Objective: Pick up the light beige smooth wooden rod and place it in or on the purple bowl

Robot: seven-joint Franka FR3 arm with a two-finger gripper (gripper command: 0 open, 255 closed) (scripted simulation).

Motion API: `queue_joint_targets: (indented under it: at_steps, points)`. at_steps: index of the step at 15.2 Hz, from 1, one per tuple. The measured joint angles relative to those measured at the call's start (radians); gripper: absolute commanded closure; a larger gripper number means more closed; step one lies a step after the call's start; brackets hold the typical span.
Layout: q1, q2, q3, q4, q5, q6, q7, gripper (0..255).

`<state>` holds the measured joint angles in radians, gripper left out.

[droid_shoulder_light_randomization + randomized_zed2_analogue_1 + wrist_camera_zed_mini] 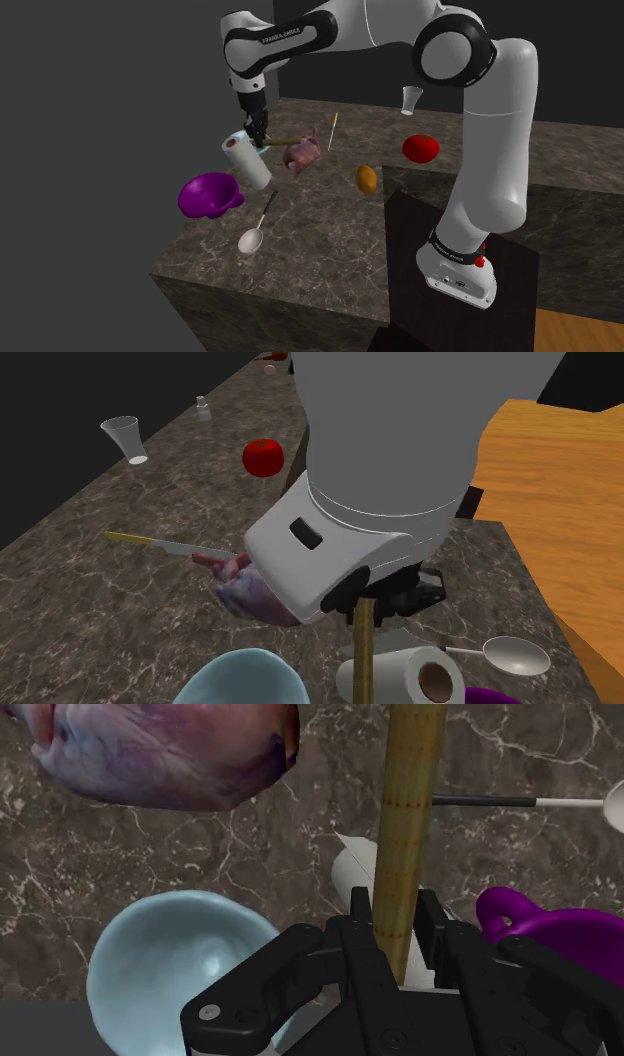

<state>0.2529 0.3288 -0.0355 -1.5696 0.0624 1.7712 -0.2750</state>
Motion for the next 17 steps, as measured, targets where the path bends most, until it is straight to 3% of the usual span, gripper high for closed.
queue_joint_targets:
  at_steps: [9, 13, 15, 17]
  points:
    - [0.108, 0.202, 0.051, 0.318, -0.001, -0.108, 0.163, 255]
    - [0.161, 0.375, 0.066, 0.601, -0.008, -0.218, 0.237, 255]
    - [0.174, 0.446, 0.065, 0.747, -0.013, -0.345, 0.311, 255]
    - [0.176, 0.442, 0.071, 0.729, -0.019, -0.317, 0.358, 255]
